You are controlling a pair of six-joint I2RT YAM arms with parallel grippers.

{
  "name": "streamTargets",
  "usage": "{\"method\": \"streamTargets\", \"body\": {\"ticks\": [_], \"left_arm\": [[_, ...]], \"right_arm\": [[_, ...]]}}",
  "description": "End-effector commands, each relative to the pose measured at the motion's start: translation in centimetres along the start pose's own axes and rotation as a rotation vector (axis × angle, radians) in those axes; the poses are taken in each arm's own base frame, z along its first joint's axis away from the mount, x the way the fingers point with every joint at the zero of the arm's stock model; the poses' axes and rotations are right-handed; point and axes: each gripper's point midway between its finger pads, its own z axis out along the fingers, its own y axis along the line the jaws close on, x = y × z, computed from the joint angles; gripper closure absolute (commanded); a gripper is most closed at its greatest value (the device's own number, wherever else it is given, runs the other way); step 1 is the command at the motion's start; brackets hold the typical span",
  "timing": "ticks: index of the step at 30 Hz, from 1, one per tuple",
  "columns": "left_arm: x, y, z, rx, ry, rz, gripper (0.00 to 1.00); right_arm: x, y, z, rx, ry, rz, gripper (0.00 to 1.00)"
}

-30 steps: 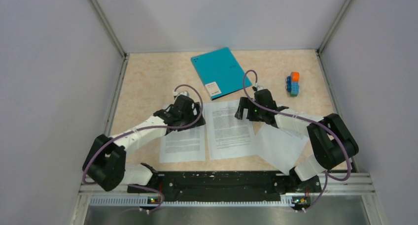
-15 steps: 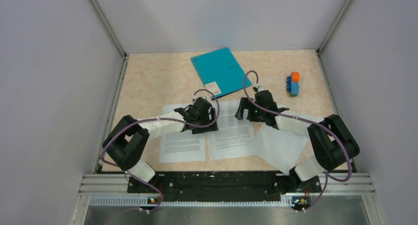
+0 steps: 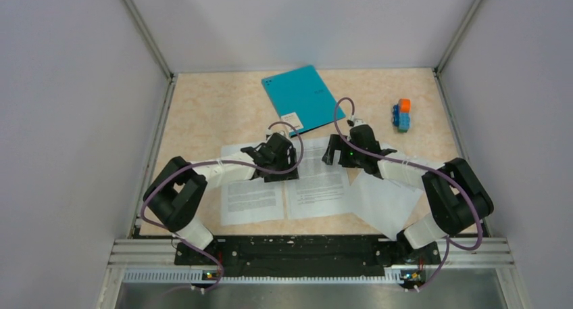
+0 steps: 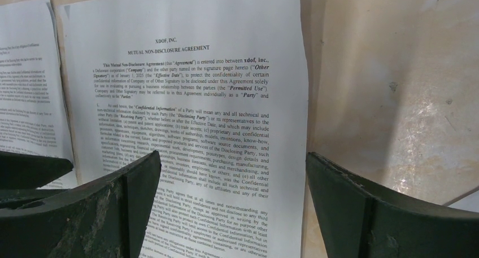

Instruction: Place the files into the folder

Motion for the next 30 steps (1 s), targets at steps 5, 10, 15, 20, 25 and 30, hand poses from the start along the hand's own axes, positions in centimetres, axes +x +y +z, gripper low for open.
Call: {"method": "streamTargets", "body": {"ticks": [5, 10, 15, 20, 25, 30], "left_arm": [[0.1, 6.6, -1.1, -0.162, 0.017, 0.027, 0.24], [-1.6, 7.2, -2.4, -0.172, 0.001, 0.077, 0.24], [-3.0, 3.4, -4.5, -0.069, -0.009, 0.137, 0.23], [-3.5, -0.5, -5.4, 0.047, -0.017, 0.108, 0.16], [-3.0, -1.2, -3.4, 0.07, 0.002, 0.03, 0.13], [-2.6, -1.6, -1.2, 0.092, 0.023, 0.008, 0.08]], "right_arm": [[4.2, -1.6, -0.3, 0.046, 0.126, 0.024, 0.01], [4.4, -1.8, -0.6, 0.055, 0.128, 0.026, 0.01], [4.3, -1.8, -0.8, 0.059, 0.124, 0.024, 0.01], [4.2, -1.7, -0.8, 0.057, 0.127, 0.023, 0.01], [4.3, -1.9, -0.8, 0.066, 0.133, 0.015, 0.01], [4.7, -2.0, -1.0, 0.066, 0.144, 0.009, 0.01]]}}
